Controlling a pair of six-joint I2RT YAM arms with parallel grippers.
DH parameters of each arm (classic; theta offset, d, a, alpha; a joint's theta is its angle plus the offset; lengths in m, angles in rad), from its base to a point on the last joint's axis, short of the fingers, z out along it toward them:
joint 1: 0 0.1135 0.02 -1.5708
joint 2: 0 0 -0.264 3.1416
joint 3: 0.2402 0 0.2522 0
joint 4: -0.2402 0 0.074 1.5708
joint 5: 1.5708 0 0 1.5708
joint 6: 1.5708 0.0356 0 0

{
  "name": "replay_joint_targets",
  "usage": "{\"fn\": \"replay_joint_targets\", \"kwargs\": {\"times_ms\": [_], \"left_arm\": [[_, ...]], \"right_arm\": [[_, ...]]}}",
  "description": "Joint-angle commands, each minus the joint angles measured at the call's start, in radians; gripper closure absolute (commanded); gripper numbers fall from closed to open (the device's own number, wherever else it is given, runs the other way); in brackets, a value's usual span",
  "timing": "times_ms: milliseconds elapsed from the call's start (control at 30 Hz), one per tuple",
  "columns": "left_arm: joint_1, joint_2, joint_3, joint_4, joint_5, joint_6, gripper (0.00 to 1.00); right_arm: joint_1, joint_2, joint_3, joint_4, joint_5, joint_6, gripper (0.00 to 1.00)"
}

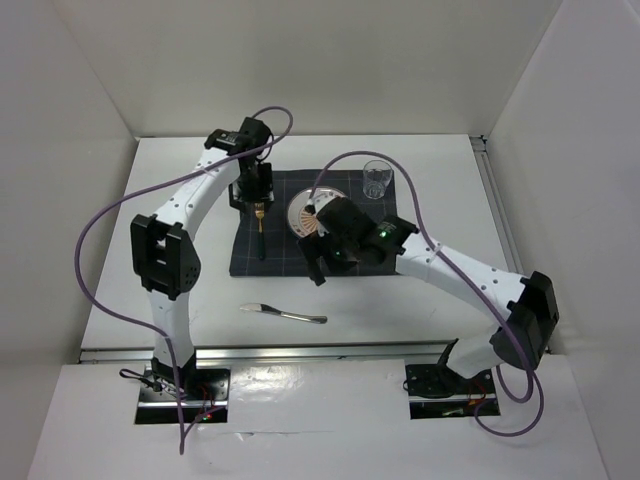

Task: Set the dinner table for one person

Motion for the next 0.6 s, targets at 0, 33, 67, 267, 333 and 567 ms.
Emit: {"fn": "replay_joint_targets", "kwargs": {"times_ms": [0,33,67,267,333,567], "left_arm": [[0.034,-0.032,-0.020,-0.032,0.040,-0.012,0.36],[0.034,-0.022,-0.034,-0.032,0.050,-0.012,0.37],[0.034,-0.022,-0.069,-0.019,0.060,-0.021,0.37],[0.068,-0.071,-0.117,0.016,0.079,-0.066,0.39],[0.088,-0.080,-0.080,-0.004,0.079,-0.080,0.39],[0.154,-0.169,0.043,-0.038,0.094,-0.106,0.39]], "right_arm": [[0.031,0.020,-0.006,0.065,0.059,-0.007,0.02],[0.040,0.020,-0.006,0.065,0.069,0.007,0.02],[0.040,0.031,0.003,0.065,0.079,0.007,0.02],[0.155,0.124,0.035,0.053,0.051,-0.079,0.05],[0.203,0.144,0.012,0.072,0.036,-0.122,0.07],[0.253,0.236,-0.045,0.180,0.008,-0.166,0.21]]}}
